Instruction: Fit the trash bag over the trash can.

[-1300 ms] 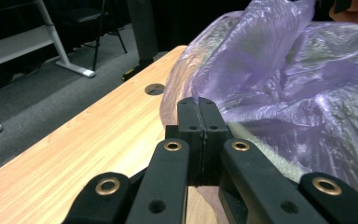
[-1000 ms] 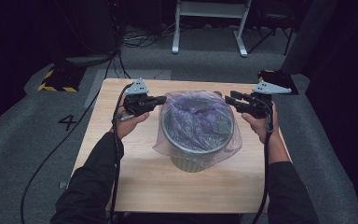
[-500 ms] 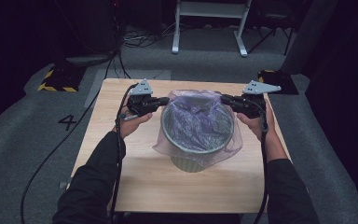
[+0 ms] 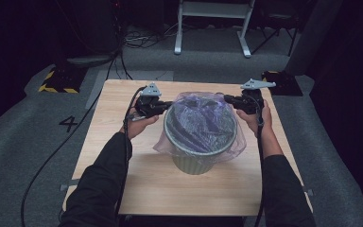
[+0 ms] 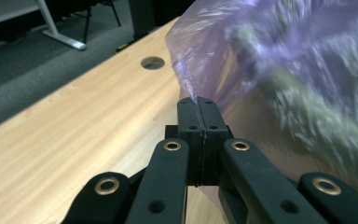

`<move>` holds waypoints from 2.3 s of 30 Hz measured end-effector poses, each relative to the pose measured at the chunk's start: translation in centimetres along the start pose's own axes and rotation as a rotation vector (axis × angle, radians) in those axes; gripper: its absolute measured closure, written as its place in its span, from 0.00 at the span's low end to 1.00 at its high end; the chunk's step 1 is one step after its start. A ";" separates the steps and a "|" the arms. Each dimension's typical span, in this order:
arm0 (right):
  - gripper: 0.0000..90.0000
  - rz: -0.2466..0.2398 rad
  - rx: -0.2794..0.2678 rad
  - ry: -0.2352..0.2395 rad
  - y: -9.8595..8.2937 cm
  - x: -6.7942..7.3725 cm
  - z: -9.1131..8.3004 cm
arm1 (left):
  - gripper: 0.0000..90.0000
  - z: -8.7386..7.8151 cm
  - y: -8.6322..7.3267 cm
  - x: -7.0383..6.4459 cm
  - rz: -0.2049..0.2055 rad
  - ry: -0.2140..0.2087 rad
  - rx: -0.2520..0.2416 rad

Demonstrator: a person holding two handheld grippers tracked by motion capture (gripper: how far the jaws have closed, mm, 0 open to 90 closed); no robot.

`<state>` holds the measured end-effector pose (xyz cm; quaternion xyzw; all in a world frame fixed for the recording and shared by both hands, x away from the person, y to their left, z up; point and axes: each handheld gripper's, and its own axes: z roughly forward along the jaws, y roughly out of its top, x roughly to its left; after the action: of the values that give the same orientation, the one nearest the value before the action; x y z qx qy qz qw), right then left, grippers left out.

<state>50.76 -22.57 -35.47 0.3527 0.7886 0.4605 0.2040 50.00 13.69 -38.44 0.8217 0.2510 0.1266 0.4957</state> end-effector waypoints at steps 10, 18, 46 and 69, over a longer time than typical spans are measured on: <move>0.79 0.026 0.009 0.041 -3.4 0.5 0.0 | 0.93 -1.3 -3.1 -0.4 -0.012 0.002 0.011; 0.50 0.017 -0.037 -0.020 -4.5 -0.3 -3.7 | 0.39 -5.2 -4.9 -1.2 -0.037 0.024 -0.046; 0.18 -0.338 -0.095 0.101 -10.9 10.5 -13.4 | 0.45 -7.6 -6.6 -10.0 0.204 -0.022 -0.028; 1.00 -0.405 0.084 0.194 -15.6 11.4 -7.2 | 1.00 -3.8 -9.8 -10.4 0.292 -0.085 0.129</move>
<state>32.76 -23.37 -45.45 0.1496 0.8777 0.4088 0.2005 36.67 14.67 -44.81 0.8842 0.1155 0.1457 0.4284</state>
